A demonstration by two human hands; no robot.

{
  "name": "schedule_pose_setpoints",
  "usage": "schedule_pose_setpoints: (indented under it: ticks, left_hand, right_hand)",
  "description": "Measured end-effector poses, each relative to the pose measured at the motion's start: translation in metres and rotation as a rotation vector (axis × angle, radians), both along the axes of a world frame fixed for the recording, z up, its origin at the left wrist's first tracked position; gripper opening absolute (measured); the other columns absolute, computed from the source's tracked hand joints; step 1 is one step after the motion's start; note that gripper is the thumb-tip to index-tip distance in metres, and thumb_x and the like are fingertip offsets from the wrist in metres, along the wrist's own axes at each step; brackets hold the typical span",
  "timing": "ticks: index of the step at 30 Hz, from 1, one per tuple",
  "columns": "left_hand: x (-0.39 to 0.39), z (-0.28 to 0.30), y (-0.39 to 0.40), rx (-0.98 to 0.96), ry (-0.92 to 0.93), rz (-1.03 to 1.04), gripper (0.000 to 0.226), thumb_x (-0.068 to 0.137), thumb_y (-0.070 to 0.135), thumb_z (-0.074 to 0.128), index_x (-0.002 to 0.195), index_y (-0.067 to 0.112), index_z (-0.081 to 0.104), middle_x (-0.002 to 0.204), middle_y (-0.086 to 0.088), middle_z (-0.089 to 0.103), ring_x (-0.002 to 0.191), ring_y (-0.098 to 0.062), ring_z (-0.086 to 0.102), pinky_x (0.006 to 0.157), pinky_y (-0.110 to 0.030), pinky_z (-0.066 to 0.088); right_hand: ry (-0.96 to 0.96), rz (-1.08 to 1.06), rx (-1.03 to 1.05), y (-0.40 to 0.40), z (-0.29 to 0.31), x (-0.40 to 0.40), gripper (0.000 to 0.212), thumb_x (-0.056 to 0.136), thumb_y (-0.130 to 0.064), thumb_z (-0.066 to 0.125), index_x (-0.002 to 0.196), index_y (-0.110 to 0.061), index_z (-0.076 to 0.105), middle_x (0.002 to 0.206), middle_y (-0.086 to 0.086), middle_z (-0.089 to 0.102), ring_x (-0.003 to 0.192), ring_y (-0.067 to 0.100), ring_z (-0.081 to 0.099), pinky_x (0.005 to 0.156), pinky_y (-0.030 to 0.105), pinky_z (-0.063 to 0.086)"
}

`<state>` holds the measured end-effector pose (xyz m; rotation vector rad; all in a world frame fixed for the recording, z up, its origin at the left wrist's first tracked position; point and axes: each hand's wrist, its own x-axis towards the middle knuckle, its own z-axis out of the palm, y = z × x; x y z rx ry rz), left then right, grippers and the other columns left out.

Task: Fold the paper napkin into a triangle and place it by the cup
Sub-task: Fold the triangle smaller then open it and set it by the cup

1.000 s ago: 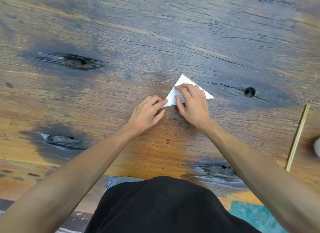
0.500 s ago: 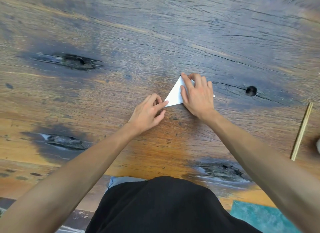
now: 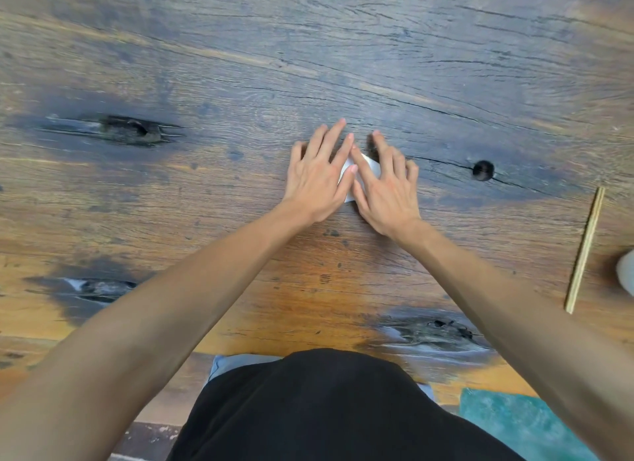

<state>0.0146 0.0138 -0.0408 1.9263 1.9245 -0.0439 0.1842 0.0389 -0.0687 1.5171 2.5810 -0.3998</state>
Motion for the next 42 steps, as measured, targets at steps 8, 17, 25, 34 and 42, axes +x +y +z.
schedule_pose_setpoints:
  ticks: [8, 17, 25, 34, 42]
  left_hand:
    - [0.000, -0.014, -0.007, -0.045, 0.019, -0.019, 0.061, 0.106, 0.047, 0.022, 0.160, 0.020, 0.024, 0.170, 0.008, 0.011, 0.155, -0.022, 0.018, 0.111, -0.051, 0.030]
    - [-0.015, -0.020, -0.006, -0.057, 0.048, -0.102, 0.060, 0.106, 0.048, 0.019, 0.161, 0.023, 0.020, 0.170, 0.008, 0.010, 0.157, -0.024, 0.011, 0.114, -0.058, 0.026]
    - [-0.006, -0.025, -0.010, -0.047, 0.047, -0.082, 0.065, 0.106, 0.048, 0.020, 0.162, 0.015, 0.014, 0.171, 0.004, 0.006, 0.158, -0.023, 0.007, 0.117, -0.059, 0.021]
    - [0.010, -0.031, -0.027, 0.040, 0.020, -0.145, 0.065, 0.106, 0.041, 0.022, 0.161, 0.009, 0.010, 0.171, -0.005, 0.006, 0.158, -0.021, 0.005, 0.126, -0.051, 0.012]
    - [-0.005, -0.051, -0.033, 0.094, 0.023, -0.200, 0.064, 0.106, 0.040, 0.023, 0.162, 0.013, 0.008, 0.171, -0.004, 0.007, 0.158, -0.018, 0.005, 0.126, -0.051, 0.009]
  right_hand:
    - [0.007, -0.065, -0.037, -0.011, -0.012, -0.002, 0.056, 0.109, -0.049, 0.031, 0.163, -0.036, 0.026, 0.172, 0.014, 0.016, 0.147, 0.033, 0.035, 0.109, 0.050, 0.024]
    - [-0.032, -0.098, -0.024, -0.017, -0.015, 0.009, 0.057, 0.109, -0.050, 0.030, 0.164, -0.038, 0.020, 0.173, 0.015, 0.010, 0.155, 0.034, 0.024, 0.112, 0.050, 0.021]
    - [-0.131, -0.159, -0.022, -0.032, -0.006, 0.076, 0.056, 0.108, -0.049, 0.031, 0.163, -0.039, 0.021, 0.174, 0.014, 0.004, 0.157, 0.030, 0.015, 0.113, 0.050, 0.019]
    - [0.083, 0.212, 0.080, -0.006, -0.007, 0.042, 0.058, 0.111, -0.038, 0.032, 0.165, -0.016, 0.024, 0.173, 0.001, 0.022, 0.159, 0.016, 0.018, 0.120, 0.042, 0.021]
    - [0.076, 0.390, 0.057, 0.013, -0.034, 0.048, 0.066, 0.109, -0.046, 0.030, 0.167, -0.019, 0.013, 0.174, 0.000, 0.015, 0.161, 0.018, 0.010, 0.129, 0.044, 0.014]
